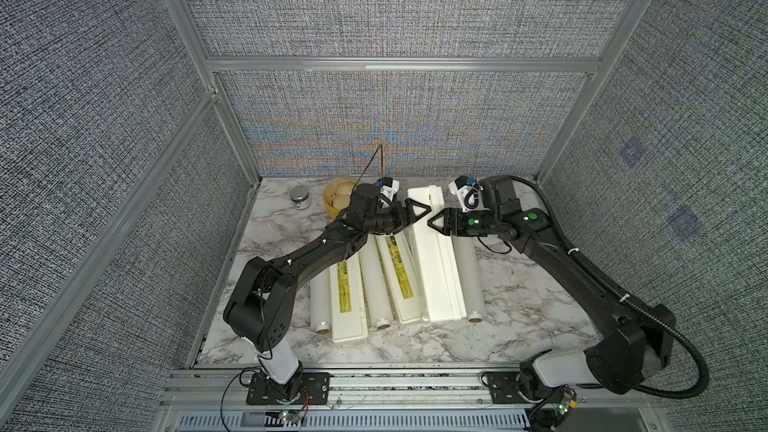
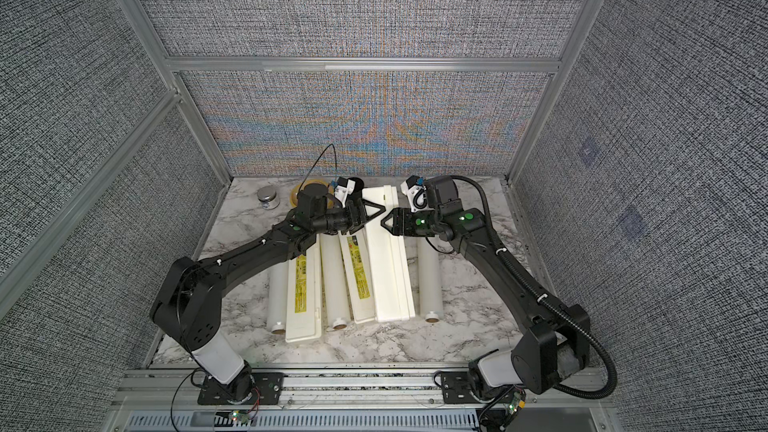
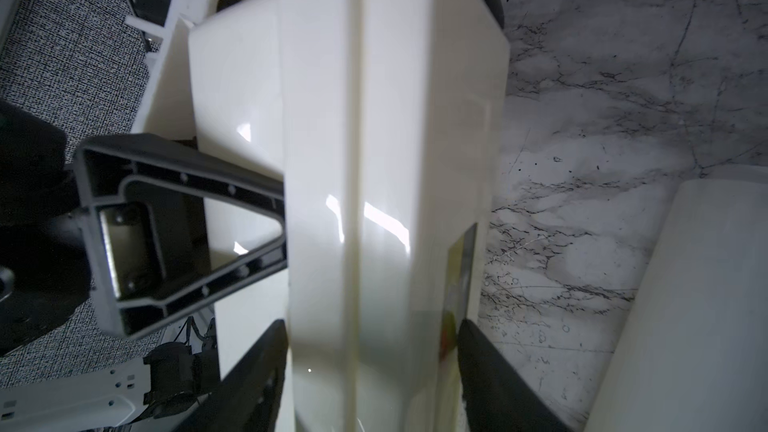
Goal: Put plastic wrap rolls into dispensers
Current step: Open the lid of the plastic wrap cutting box, then place the lid at the center of the board.
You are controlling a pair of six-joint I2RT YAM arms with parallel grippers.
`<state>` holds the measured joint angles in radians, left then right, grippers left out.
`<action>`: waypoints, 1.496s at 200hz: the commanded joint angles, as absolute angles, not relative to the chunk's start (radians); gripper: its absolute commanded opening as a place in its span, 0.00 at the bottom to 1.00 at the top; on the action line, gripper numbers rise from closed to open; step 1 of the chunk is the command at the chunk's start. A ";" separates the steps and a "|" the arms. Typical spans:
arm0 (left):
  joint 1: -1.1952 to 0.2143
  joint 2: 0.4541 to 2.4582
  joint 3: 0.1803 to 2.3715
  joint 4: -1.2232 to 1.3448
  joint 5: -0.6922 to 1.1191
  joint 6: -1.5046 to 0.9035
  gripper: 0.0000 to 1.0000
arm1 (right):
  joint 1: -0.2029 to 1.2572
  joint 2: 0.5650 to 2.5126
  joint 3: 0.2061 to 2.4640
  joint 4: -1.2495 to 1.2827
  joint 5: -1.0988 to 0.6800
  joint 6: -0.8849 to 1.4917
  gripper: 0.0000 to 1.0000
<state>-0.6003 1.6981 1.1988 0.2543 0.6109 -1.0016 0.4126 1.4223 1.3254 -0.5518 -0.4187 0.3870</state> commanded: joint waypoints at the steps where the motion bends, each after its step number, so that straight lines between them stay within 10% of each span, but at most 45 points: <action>1: -0.611 1.689 1.210 0.382 0.676 -1.039 0.59 | 0.421 1.436 1.322 -0.614 -0.344 0.387 0.58; 105: -0.596 1.684 1.184 0.436 0.764 -1.041 0.60 | 0.416 1.390 1.315 -0.637 -0.255 0.390 0.41; 299: -0.554 1.686 1.210 0.209 0.755 -0.938 0.60 | 0.192 1.496 1.403 -0.930 0.500 0.095 0.37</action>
<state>-0.5537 1.6798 1.2087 0.2070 0.7616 -0.9459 0.2337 1.4605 1.4174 -0.9451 0.3748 0.1928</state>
